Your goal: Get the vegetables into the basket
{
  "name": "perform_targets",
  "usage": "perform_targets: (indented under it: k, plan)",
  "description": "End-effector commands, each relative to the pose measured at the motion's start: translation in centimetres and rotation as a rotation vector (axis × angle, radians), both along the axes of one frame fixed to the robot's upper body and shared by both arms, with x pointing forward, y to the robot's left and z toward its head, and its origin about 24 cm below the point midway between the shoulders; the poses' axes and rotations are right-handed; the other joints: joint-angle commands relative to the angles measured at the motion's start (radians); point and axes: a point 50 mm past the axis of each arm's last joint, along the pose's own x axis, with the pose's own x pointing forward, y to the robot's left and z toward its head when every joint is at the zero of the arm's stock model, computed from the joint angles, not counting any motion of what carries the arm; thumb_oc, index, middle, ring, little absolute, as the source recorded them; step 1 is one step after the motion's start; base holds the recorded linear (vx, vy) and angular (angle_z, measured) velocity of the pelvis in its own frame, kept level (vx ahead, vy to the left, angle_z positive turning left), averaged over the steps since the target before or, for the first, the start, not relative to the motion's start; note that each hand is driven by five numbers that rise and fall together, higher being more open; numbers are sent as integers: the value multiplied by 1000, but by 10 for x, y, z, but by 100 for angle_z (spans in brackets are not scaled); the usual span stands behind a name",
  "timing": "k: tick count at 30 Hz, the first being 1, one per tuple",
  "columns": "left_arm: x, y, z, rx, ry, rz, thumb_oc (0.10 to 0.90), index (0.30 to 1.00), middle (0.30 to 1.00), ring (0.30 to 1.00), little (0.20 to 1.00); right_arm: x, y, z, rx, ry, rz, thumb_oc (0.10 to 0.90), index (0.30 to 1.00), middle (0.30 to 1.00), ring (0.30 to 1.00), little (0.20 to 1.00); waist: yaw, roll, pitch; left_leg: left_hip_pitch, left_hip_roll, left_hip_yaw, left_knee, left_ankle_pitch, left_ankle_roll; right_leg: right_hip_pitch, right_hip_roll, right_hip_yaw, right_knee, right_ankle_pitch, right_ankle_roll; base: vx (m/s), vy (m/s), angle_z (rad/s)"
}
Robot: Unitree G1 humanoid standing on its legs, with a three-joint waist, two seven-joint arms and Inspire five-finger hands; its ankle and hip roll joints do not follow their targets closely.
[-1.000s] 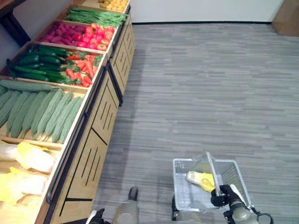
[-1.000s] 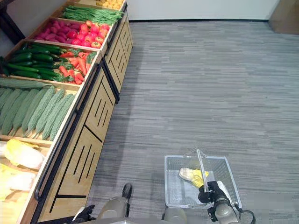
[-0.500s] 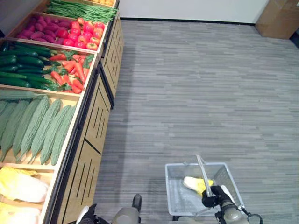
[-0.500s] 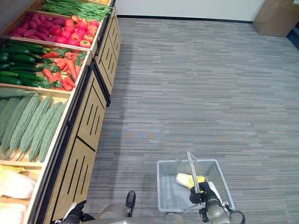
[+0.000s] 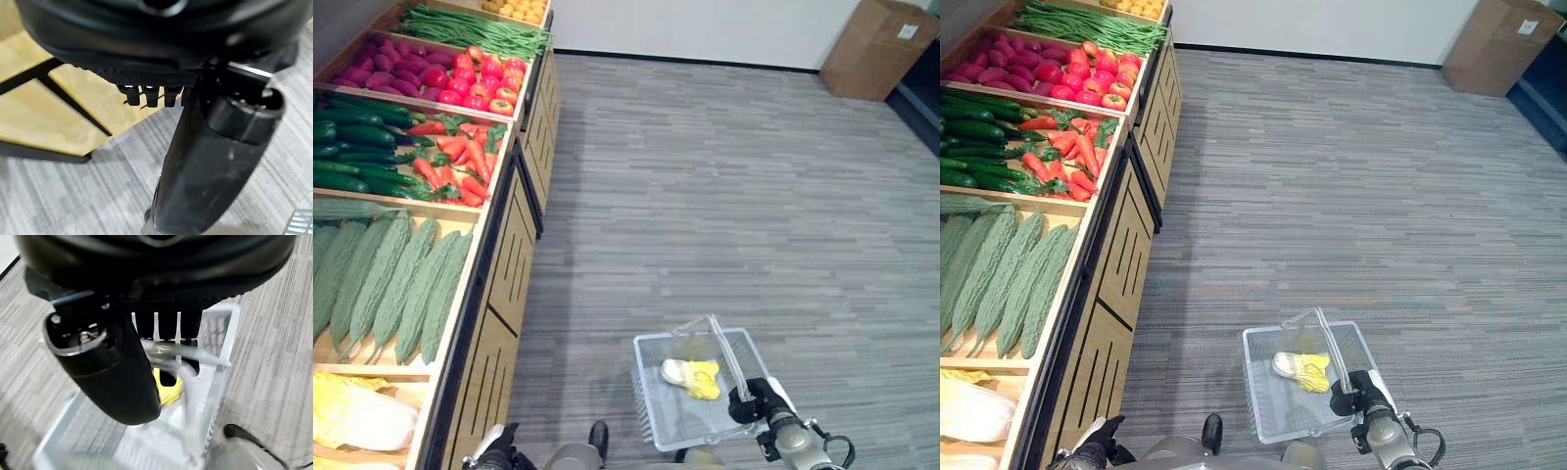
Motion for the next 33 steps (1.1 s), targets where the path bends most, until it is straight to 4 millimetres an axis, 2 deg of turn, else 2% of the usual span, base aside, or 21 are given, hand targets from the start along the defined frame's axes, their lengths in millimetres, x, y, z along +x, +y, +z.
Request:
perform_targets:
  k: [1,5,8,11,14,16,19,20,21,24,25,26,28,30,33]
  plan:
    - [10,26,12,83,-54,12,900,1000,1000,1000,1000,34,-17,32,-71,-198,53,400,300,300,300,300,-22,12,52,-24,30,-49,52,-19,-46,102,42,-33,-198,186,-5,144,-54,19]
    - [15,22,12,78,-62,3,900,1000,1000,1000,1000,35,-18,33,-80,-201,52,400,300,300,300,300,-53,9,73,30,28,-80,60,-61,-66,75,35,-36,-399,194,13,199,-101,26]
    - [13,19,10,77,-48,-15,900,1000,1000,1000,1000,39,-17,36,-88,-212,75,400,300,300,300,300,-72,1,76,68,31,-103,74,-99,-85,32,23,3,-501,257,38,264,-166,24]
    - [6,16,7,67,-25,-20,900,1000,1000,1000,1000,39,-16,37,-91,-218,92,400,300,300,300,300,-79,-3,66,107,46,-127,82,-132,-101,27,31,21,-508,284,48,296,-214,36]
    - [-5,13,3,75,20,-37,900,1000,1000,1000,1000,33,-17,33,-86,-192,90,400,300,300,300,300,-73,-3,36,138,81,-146,91,-146,-123,52,55,-12,-505,243,29,241,-239,45]
    - [-13,13,1,77,36,-22,900,1000,1000,1000,1000,31,-23,36,-93,-200,89,400,300,300,300,300,-73,11,16,146,127,-178,114,-114,-152,74,100,-47,-479,203,2,269,-303,41]
    - [-14,10,0,71,37,-32,900,1000,1000,1000,1000,29,-30,38,-111,-203,75,400,300,300,300,300,-74,22,10,148,150,-198,123,-84,-165,82,115,-67,-465,178,-11,198,-237,13]
    - [-13,8,0,66,25,-31,900,1000,1000,1000,1000,31,-36,42,-124,-218,72,400,300,300,300,300,-75,32,7,141,167,-206,137,-49,-178,86,128,-76,-458,160,-21,166,-204,4]
    - [-13,8,0,65,25,-31,900,1000,1000,1000,1000,31,-36,42,-124,-218,72,400,300,300,300,300,-76,33,7,141,167,-207,137,-49,-178,85,128,-77,-458,160,-21,140,-198,7]
    - [-6,3,0,54,-8,-18,900,1000,1000,1000,1000,32,-42,47,-167,-221,97,400,300,300,300,300,-67,37,17,96,172,-213,205,21,-200,105,138,-88,-468,140,-42,62,-127,13]
    - [-6,3,0,54,-9,-18,900,1000,1000,1000,1000,33,-42,47,-167,-222,97,400,300,300,300,300,-68,37,17,94,172,-214,207,20,-200,105,138,-89,-468,140,-42,75,-160,5]
    - [-4,1,0,52,-10,-15,900,1000,1000,1000,1000,30,-47,47,-195,-206,112,400,300,300,300,300,-64,32,29,57,164,-208,286,56,-210,133,135,-105,-483,128,-57,94,-153,12]
    - [-4,0,0,57,-12,-3,900,1000,1000,1000,1000,28,-49,47,-203,-202,104,400,300,300,300,300,-61,32,40,12,170,-173,323,100,-217,171,132,-121,-505,112,-70,92,-137,26]
    - [-4,-1,-1,57,-7,0,900,1000,1000,1000,1000,26,-52,47,-211,-201,81,400,300,300,300,300,-52,27,52,-53,168,-129,286,93,-213,204,116,-143,-530,105,-70,57,-67,31]
    - [-11,-3,-3,63,22,-18,900,1000,1000,1000,1000,28,-54,49,-218,-213,73,400,300,300,300,300,-44,26,50,-121,152,-85,170,38,-202,234,103,-160,-561,97,-55,98,-5,52]
